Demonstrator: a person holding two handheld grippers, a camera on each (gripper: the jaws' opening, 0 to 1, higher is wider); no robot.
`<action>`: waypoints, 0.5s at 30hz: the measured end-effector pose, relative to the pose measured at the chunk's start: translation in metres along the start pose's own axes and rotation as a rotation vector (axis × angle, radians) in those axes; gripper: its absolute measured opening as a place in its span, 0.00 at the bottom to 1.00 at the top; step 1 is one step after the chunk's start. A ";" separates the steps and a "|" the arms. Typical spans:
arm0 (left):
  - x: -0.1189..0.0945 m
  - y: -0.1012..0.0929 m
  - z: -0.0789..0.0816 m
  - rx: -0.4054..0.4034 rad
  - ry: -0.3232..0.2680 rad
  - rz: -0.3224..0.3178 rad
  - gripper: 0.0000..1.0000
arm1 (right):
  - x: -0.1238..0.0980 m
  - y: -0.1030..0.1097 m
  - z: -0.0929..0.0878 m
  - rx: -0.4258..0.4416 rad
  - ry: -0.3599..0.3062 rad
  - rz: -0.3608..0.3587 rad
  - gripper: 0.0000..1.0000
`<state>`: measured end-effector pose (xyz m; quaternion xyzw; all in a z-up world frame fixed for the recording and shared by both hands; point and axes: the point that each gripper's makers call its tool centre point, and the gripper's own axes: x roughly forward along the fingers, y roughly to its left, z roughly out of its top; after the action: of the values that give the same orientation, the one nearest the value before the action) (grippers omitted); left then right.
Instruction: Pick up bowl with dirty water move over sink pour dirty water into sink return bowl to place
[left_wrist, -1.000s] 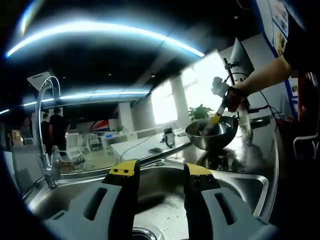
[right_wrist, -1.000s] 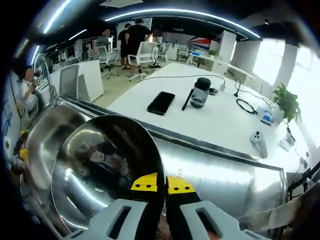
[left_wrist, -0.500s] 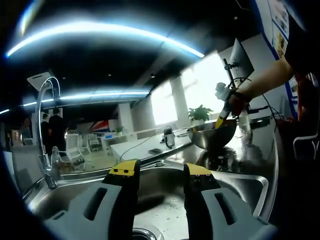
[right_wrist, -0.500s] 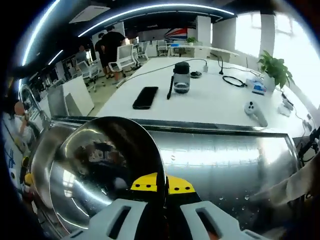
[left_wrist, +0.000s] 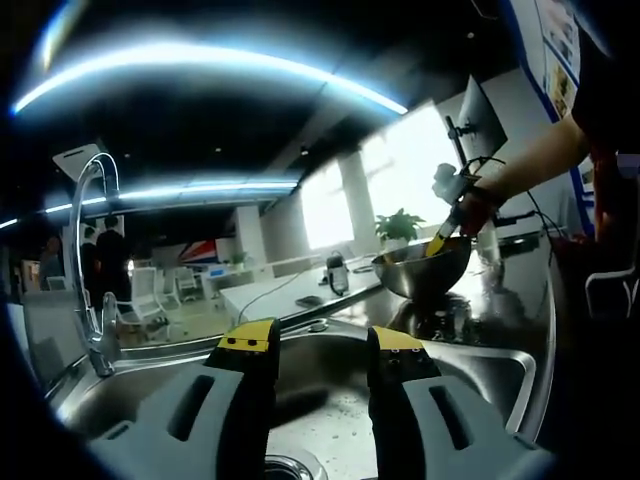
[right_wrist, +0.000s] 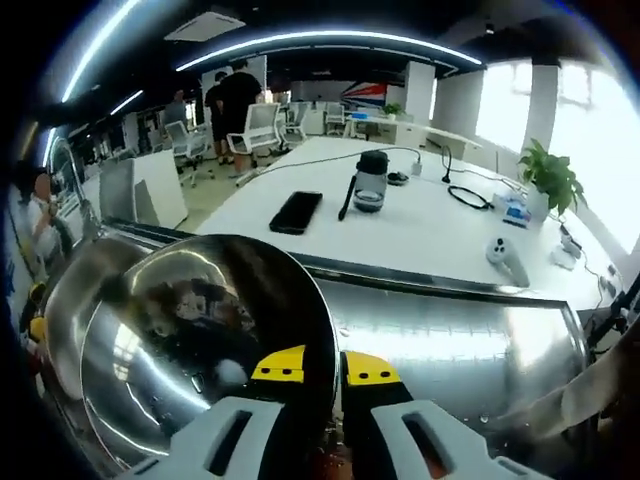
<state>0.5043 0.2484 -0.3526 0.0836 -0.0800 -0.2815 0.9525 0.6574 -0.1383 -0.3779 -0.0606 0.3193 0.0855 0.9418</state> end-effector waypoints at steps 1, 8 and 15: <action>0.000 0.000 0.000 0.000 0.000 0.001 0.34 | -0.001 0.000 0.001 -0.007 -0.010 0.003 0.14; 0.000 0.000 0.002 -0.009 -0.007 -0.001 0.34 | -0.012 0.000 0.007 0.034 -0.091 0.056 0.24; 0.000 0.001 0.002 -0.016 -0.002 0.001 0.34 | -0.025 0.013 0.014 -0.026 -0.214 0.125 0.34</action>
<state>0.5046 0.2485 -0.3505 0.0757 -0.0789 -0.2816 0.9533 0.6439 -0.1262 -0.3525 -0.0432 0.2189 0.1544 0.9625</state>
